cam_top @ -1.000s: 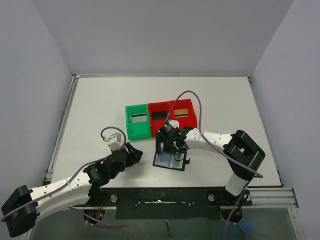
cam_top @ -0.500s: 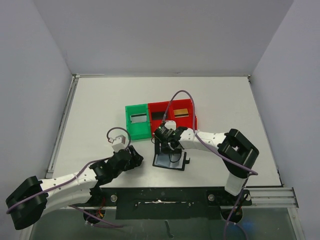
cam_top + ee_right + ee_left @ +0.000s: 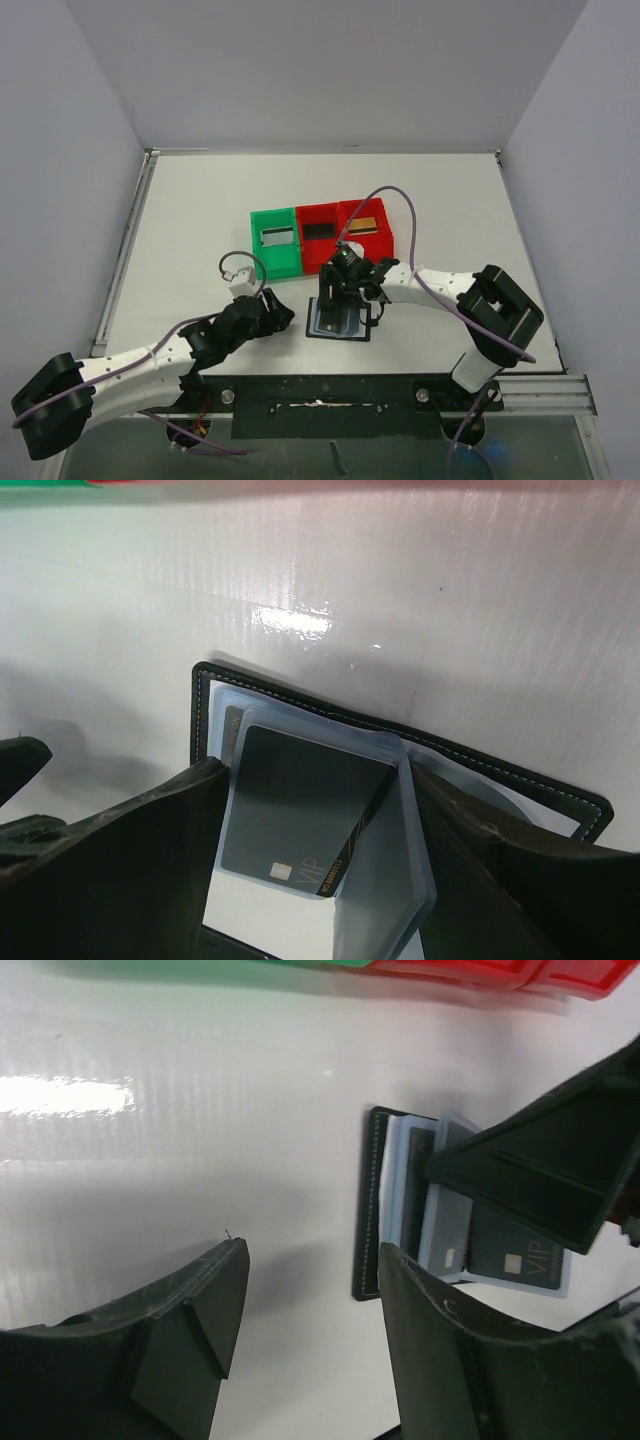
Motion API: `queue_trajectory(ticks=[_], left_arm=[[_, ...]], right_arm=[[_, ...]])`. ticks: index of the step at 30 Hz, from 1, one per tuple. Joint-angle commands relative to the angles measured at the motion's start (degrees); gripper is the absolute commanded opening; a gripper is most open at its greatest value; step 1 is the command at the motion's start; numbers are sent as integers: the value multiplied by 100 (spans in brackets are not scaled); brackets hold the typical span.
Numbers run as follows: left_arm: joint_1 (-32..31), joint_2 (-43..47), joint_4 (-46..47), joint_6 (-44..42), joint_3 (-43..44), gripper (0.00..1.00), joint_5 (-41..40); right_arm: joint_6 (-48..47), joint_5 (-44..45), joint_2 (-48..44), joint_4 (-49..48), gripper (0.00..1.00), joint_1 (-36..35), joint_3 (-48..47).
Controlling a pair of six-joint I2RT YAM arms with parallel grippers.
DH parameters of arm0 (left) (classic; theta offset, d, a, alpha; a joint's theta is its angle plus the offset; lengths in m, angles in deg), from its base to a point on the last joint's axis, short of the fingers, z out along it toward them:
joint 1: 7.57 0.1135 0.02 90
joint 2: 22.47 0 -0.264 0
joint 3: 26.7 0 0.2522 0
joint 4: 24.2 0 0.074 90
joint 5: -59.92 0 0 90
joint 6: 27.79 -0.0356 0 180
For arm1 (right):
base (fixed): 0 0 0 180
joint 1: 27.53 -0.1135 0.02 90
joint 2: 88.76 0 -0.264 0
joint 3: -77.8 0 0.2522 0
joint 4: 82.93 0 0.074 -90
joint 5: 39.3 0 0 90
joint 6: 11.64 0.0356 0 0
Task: Take the credit cards out of the card holder
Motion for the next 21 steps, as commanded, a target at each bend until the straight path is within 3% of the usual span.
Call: queue_trajectory(ticks=[1, 8, 15, 21], left_arm=[[31, 19, 683, -359, 403, 53, 349], [-11, -227, 1628, -787, 527, 53, 1222], [-214, -1157, 2929, -1040, 697, 53, 2030], [-633, -2036, 3435, -1157, 1080, 52, 2038]], right_arm=[[-123, -282, -190, -345, 65, 5, 121], [-81, -414, -328, -587, 66, 123, 319], [-31, -614, -512, -817, 67, 263, 548], [-18, -697, -598, -860, 70, 315, 630]])
